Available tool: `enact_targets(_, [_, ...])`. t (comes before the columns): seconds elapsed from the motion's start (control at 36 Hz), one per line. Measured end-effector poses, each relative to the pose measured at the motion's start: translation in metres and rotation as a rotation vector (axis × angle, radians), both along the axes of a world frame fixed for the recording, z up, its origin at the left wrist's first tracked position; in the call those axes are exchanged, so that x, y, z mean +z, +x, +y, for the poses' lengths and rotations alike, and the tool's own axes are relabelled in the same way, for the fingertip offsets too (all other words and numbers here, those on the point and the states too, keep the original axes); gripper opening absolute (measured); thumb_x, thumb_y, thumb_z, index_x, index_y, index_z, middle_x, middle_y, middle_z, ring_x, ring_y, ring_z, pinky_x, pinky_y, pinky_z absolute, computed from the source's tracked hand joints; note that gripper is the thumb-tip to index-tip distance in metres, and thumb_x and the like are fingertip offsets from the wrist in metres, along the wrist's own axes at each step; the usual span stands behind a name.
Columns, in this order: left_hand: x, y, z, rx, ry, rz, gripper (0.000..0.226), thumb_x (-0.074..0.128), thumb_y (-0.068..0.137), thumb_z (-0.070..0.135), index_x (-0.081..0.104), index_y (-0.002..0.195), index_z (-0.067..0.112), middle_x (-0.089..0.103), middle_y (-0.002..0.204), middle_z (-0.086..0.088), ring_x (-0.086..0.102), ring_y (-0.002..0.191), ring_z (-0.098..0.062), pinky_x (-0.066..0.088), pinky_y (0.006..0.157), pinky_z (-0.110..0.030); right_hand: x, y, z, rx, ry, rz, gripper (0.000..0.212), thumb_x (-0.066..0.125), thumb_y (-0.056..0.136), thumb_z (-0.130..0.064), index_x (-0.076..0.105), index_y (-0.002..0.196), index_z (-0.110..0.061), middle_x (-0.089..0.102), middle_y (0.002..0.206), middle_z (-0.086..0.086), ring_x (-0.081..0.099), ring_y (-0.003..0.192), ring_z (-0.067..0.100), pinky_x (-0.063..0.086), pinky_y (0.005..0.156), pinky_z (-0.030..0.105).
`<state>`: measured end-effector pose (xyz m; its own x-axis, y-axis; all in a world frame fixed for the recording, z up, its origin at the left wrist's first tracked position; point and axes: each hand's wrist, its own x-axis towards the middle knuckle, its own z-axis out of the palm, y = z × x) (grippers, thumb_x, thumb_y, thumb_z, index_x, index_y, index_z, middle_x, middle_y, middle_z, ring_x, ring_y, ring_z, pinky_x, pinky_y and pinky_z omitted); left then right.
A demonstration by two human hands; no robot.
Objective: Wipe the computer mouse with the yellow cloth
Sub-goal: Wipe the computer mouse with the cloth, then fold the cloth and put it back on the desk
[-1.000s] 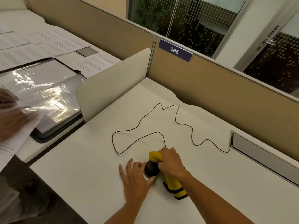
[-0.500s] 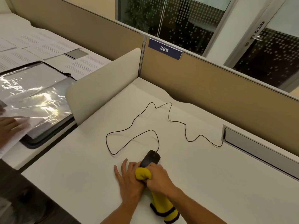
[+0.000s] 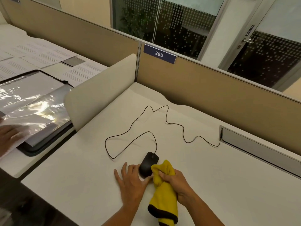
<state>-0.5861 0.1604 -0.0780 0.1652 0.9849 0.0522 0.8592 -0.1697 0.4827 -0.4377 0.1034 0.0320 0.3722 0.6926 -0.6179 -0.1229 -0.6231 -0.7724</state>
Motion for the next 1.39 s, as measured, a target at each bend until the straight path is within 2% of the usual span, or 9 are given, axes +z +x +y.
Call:
enact_targets(0.25, [-0.004,-0.007,0.0,-0.068,-0.072,-0.036,0.084,0.04,0.071,0.082,0.056,0.129,0.023,0.06,0.125,-0.002,0.044,0.133,-0.029,0.006,0.115,-0.06,0.013,0.007,-0.008,-0.092,0.059,0.051,0.025,0.077,0.08,-0.03,0.066,0.1,-0.021,0.074,0.099,0.007,0.07,0.091,0.026,0.057,0.068,0.032])
enact_targets(0.36, [0.009,-0.009,-0.005,-0.067,-0.009,-0.366,0.063,0.043,0.086,0.062,0.051,0.133,0.021,0.05,0.129,-0.003,0.044,0.125,-0.022,0.036,0.112,-0.053,0.014,0.009,-0.011,-0.104,0.054,0.05,0.034,0.076,0.075,-0.04,0.064,0.102,-0.023,0.073,0.101,0.006,0.07,0.093,0.027,0.058,0.07,0.034])
enact_targets(0.47, [0.037,-0.003,-0.014,-0.172,-0.046,-0.693,0.051,0.043,0.091,0.055,0.05,0.13,0.024,0.045,0.128,0.006,0.048,0.12,-0.011,0.045,0.093,-0.011,0.01,0.008,-0.016,-0.11,0.06,0.032,0.062,0.076,0.062,-0.054,0.062,0.113,-0.022,0.071,0.109,0.007,0.068,0.098,0.029,0.057,0.086,0.046])
enact_targets(0.58, [0.067,0.007,-0.016,-0.197,-0.31,-0.881,0.038,0.047,0.094,0.056,0.051,0.124,0.034,0.057,0.126,0.005,0.058,0.108,0.001,0.051,0.08,-0.013,0.012,0.002,-0.022,-0.143,0.085,0.038,0.064,0.074,0.064,-0.056,0.063,0.115,-0.02,0.072,0.108,0.008,0.069,0.098,0.029,0.058,0.086,0.046])
enact_targets(0.72, [0.084,0.018,-0.011,-0.31,-0.706,-0.86,0.078,0.048,0.073,0.08,0.052,0.132,0.03,0.061,0.126,0.008,0.058,0.114,-0.006,0.051,0.093,-0.025,0.023,-0.005,-0.03,-0.188,0.085,-0.001,0.055,0.061,0.067,-0.063,0.062,0.107,-0.025,0.071,0.101,0.004,0.069,0.093,0.025,0.057,0.069,0.032])
enact_targets(0.86, [0.099,0.021,-0.009,-0.363,-0.797,-0.892,0.052,0.063,0.073,0.069,0.065,0.11,0.032,0.071,0.107,0.007,0.067,0.099,-0.009,0.056,0.084,-0.028,0.028,-0.004,-0.042,-0.253,0.087,-0.012,0.06,0.059,0.072,-0.064,0.062,0.116,-0.024,0.071,0.107,0.005,0.069,0.095,0.025,0.059,0.076,0.037])
enact_targets(1.06, [0.112,0.031,-0.017,-0.428,-0.753,-0.891,0.042,0.065,0.083,0.056,0.06,0.12,0.036,0.066,0.118,0.011,0.063,0.108,-0.011,0.055,0.094,-0.041,0.041,-0.007,-0.073,-0.374,0.241,0.115,0.048,0.066,0.081,-0.05,0.061,0.124,-0.03,0.073,0.114,0.0,0.07,0.103,0.024,0.057,0.089,0.047])
enact_targets(1.19, [0.132,0.042,-0.034,-0.465,-0.679,-0.848,0.035,0.059,0.091,0.042,0.057,0.124,0.031,0.063,0.118,0.013,0.06,0.108,-0.007,0.053,0.088,-0.026,0.053,-0.005,-0.098,-0.377,0.401,0.19,0.049,0.067,0.084,-0.034,0.056,0.132,-0.035,0.068,0.125,-0.004,0.067,0.112,0.022,0.056,0.092,0.047])
enact_targets(1.39, [0.155,0.068,-0.079,-0.571,-0.548,-0.787,0.021,0.055,0.096,0.036,0.055,0.117,0.034,0.061,0.118,0.014,0.058,0.107,-0.004,0.049,0.082,-0.015,0.066,0.014,-0.141,-0.344,0.502,-0.018,0.042,0.069,0.085,-0.035,0.057,0.125,-0.04,0.065,0.125,-0.006,0.065,0.114,0.02,0.054,0.095,0.05])
